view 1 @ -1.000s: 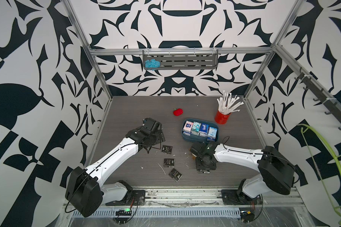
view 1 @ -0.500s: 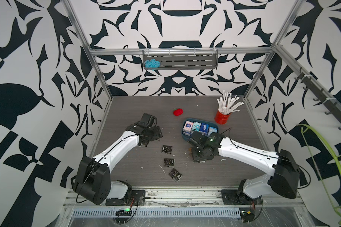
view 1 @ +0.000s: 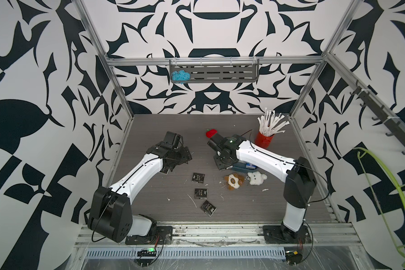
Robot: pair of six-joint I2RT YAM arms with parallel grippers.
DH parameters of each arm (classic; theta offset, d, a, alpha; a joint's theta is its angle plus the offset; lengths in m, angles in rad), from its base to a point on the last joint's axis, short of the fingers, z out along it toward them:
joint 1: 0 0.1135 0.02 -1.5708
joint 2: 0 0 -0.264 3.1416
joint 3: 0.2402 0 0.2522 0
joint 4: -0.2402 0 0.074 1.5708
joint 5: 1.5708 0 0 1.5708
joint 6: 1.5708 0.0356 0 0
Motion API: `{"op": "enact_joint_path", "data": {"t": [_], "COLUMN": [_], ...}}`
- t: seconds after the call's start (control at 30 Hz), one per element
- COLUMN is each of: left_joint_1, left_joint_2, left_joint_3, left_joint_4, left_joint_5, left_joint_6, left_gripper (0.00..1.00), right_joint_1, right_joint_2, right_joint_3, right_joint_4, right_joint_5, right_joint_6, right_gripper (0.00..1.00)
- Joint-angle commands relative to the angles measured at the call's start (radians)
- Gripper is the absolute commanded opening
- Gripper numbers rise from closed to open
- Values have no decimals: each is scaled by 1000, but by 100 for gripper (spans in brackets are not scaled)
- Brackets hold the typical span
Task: Put the pocket tissues into the storage box
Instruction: Place the pocket tissues in the storage box.
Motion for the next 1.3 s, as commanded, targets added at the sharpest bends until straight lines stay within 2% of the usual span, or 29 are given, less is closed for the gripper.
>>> {"op": "enact_joint_path", "data": {"t": [0.0,0.23,0.4,0.73,0.8,0.87,0.97,1.1,1.27], "left_joint_1": [3,2,3,4,3,1,3,4,5], "left_joint_2": [-39,-60,-59,-58,-63,-72,-87,-97,-136], "left_joint_3": [-26,-44,-45,-42,-42,-44,-54,-65,-71], "left_joint_4": [-31,-43,-44,-67,-72,-77,-84,-87,-82], "left_joint_5": [6,-9,-10,-16,-22,-26,-35,-45,-66], "left_joint_6": [-17,-28,-31,-21,-20,-20,-21,-25,-14], "left_gripper": [82,82,82,82,82,82,82,82,83], "right_joint_1": [-78,-120,-123,-138,-146,-148,-149,-144,-84], "right_joint_2": [30,167,182,227,230,220,185,127,67], "right_joint_3": [80,225,221,228,227,225,211,181,149], "right_joint_4": [-32,-96,-96,-80,-78,-72,-48,-35,-59], "right_joint_5": [-58,-108,-109,-130,-134,-137,-135,-124,-106], "right_joint_6": [4,159,223,241,245,244,246,249,240], "right_gripper": [52,53,53,55,59,69,80,85,84]}}
